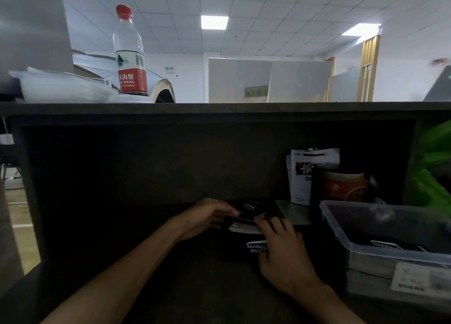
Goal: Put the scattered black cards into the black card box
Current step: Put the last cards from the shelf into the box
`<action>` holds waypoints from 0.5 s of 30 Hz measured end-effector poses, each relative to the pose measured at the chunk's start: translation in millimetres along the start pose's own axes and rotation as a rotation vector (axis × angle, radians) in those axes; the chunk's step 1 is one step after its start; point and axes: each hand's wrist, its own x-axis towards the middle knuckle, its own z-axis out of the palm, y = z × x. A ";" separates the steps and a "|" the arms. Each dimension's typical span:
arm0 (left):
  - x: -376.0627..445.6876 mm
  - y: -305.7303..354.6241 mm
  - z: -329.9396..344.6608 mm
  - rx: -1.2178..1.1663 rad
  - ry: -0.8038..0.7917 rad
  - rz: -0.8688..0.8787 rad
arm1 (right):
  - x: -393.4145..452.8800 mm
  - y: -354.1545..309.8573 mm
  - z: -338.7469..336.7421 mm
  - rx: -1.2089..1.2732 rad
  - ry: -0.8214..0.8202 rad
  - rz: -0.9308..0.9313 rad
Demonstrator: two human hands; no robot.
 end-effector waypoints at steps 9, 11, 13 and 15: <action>50.3 -28.7 -23.6 1.023 0.175 -0.234 | -1.3 1.7 -3.2 0.018 -0.013 -0.053; 52.5 -27.5 -23.6 0.966 0.165 -0.240 | -1.5 1.6 -4.1 0.018 -0.013 -0.054; 53.2 -26.9 -20.3 0.930 0.155 -0.247 | -1.8 1.2 -4.3 0.019 -0.008 -0.053; 53.6 -26.7 -17.5 0.874 0.181 -0.249 | -2.3 0.5 -4.4 0.019 -0.007 -0.050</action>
